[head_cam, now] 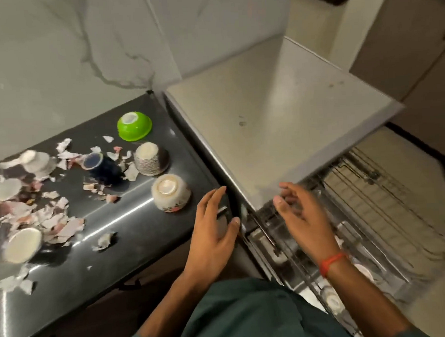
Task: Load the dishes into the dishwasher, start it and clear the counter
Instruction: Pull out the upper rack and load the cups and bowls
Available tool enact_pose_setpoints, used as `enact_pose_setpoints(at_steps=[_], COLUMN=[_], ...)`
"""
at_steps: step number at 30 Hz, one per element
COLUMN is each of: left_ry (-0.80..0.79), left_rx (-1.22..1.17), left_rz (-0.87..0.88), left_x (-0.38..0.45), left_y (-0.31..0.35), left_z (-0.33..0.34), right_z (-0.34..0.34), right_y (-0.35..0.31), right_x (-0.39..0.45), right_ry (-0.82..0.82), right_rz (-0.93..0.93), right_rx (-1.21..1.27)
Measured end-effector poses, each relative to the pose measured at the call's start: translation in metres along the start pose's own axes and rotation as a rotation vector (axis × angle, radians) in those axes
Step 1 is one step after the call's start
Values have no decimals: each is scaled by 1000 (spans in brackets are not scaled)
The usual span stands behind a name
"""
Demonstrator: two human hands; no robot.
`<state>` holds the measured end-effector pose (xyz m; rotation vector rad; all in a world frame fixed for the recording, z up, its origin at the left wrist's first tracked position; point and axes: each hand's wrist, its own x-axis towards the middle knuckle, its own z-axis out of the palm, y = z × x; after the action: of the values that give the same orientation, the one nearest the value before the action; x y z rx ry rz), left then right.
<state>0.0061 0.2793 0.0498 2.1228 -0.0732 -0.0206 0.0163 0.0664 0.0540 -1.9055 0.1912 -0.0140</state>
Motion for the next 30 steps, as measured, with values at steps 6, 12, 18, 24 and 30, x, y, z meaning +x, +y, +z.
enact_pose_setpoints(at_steps=[6,12,18,24,30], left_ry=[171,410,647,511,417], left_rx=[-46,-75,3,0,-28], left_rz=[-73,-100,-209,-390,-369], left_x=[15,47,89,130,143], left_y=[-43,-89,-126,-163,-169], left_z=[-73,-137,-202,-236,-247], right_z=[65,125,179,225,255], right_y=[-50,-83,-113,-139,-150], right_x=[32,59,82,90,85], right_ry=[-132,-277,-360,-379,-406], right_rz=[-96,-141,-213,-271,-305], right_rx=[-61,-159,-194,-170,-186])
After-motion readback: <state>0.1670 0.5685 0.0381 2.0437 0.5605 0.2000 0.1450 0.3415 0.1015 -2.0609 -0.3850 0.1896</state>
